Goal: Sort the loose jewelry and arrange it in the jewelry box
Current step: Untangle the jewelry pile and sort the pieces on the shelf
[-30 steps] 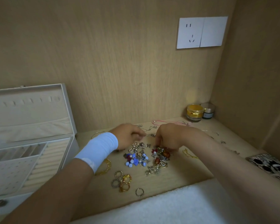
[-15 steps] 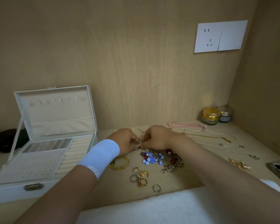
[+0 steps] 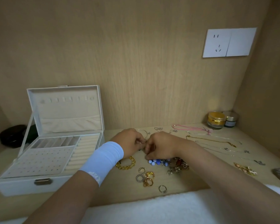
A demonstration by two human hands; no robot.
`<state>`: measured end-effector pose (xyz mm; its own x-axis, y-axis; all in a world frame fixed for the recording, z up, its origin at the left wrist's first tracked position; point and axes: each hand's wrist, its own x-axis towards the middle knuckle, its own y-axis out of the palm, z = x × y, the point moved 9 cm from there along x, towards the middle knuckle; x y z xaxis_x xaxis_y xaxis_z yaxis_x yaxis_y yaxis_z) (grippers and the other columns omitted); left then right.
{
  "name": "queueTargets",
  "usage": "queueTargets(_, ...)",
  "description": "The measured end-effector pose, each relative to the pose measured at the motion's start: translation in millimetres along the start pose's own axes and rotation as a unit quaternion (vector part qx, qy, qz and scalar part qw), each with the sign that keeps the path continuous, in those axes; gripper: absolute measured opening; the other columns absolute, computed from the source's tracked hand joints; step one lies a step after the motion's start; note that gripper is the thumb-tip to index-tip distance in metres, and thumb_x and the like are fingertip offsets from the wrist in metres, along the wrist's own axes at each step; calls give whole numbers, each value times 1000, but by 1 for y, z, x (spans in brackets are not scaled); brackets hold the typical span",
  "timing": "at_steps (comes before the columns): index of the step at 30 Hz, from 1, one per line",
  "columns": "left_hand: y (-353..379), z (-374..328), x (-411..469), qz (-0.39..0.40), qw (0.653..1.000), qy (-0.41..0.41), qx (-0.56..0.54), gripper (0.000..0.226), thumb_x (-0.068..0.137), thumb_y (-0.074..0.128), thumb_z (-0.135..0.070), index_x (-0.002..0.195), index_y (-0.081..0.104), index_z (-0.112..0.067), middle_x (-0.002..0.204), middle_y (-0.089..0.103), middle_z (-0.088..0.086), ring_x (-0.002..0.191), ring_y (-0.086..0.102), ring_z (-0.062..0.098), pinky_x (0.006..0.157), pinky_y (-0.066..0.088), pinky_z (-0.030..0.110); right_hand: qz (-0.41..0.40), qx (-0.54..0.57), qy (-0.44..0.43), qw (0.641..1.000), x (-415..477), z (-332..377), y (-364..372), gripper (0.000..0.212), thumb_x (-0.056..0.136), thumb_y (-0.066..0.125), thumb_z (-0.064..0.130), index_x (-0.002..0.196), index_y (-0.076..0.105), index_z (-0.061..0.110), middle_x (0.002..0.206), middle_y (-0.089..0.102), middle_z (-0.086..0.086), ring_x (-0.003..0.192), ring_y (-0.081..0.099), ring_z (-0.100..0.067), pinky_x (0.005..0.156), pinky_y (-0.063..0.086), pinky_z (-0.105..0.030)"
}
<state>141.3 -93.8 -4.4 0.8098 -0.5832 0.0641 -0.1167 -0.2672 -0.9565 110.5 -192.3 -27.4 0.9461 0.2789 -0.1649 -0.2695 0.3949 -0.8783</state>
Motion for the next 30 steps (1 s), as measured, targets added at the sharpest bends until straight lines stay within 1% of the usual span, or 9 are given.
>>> queueTargets(2, 0, -3, -2, -3, 1000, 8, -5, 19, 93, 60, -29, 108, 72, -29, 99, 53, -8, 99, 57, 16, 91, 46, 29, 3, 5, 8, 1000, 0, -3, -8, 11, 82, 77, 33, 89, 79, 25, 82, 75, 10, 77, 68, -6, 77, 60, -28)
queueTargets(4, -1, -5, 2, -5, 1000, 9, -10, 18, 93, 60, -28, 107, 72, -30, 102, 56, -6, 100, 56, 16, 91, 45, 29, -40, 23, 15, 999, 5, -9, -29, 7, 85, 74, 28, 88, 79, 24, 81, 75, 9, 79, 69, -8, 78, 56, -25)
queueTargets(7, -3, 1, 17, -12, 1000, -3, -8, 24, 94, 60, -25, 116, 68, -29, 117, 56, -3, 110, 53, 15, 93, 40, 25, -127, -19, 37, 991, 27, -24, -58, 18, 93, 63, 19, 104, 77, 17, 104, 75, 3, 93, 68, -13, 83, 52, -25)
queueTargets(11, 0, 13, 42, 3, 999, -32, 12, 35, 96, 52, -24, 130, 61, -27, 135, 52, 1, 123, 49, 23, 104, 41, 36, -110, -101, 87, 985, 58, -47, -57, 28, 96, 60, 24, 122, 70, 23, 123, 68, 3, 106, 64, -18, 84, 47, -26)
queueTargets(16, 4, 14, 62, 8, 999, -32, 17, 33, 95, 52, -24, 126, 64, -27, 130, 55, 3, 118, 54, 26, 101, 45, 40, -100, -119, 68, 986, 79, -50, -51, 21, 86, 68, 34, 105, 77, 36, 104, 74, 13, 93, 66, -11, 80, 53, -29)
queueTargets(20, 8, 7, 66, -1, 1000, -21, -7, 28, 94, 53, -24, 117, 69, -29, 119, 57, 2, 112, 55, 26, 99, 46, 39, -106, -123, 47, 986, 75, -48, -55, 13, 85, 69, 33, 94, 78, 32, 89, 74, 10, 78, 64, -11, 67, 46, -26)
queueTargets(24, 8, -6, 59, -15, 1000, 8, -26, 23, 94, 52, -20, 108, 70, -25, 112, 58, -1, 104, 57, 21, 96, 47, 37, -105, -111, 58, 987, 52, -55, -66, 10, 85, 66, 26, 84, 76, 24, 77, 72, 9, 73, 66, -10, 66, 54, -29)
queueTargets(26, 5, -18, 51, -13, 999, 30, -32, 22, 94, 52, -19, 103, 71, -24, 103, 57, -6, 98, 58, 18, 92, 48, 33, -80, -84, 44, 992, 34, -53, -67, 10, 85, 68, 21, 78, 74, 25, 76, 71, 11, 71, 65, -9, 68, 55, -29)
queueTargets(30, 12, -37, 29, 30, 998, 58, -26, 17, 92, 56, -26, 97, 72, -31, 92, 60, -16, 87, 57, 8, 86, 49, 28, -25, -66, 25, 997, 0, -47, -56, 4, 84, 74, 25, 85, 78, 25, 85, 74, 13, 81, 66, -3, 75, 53, -23)
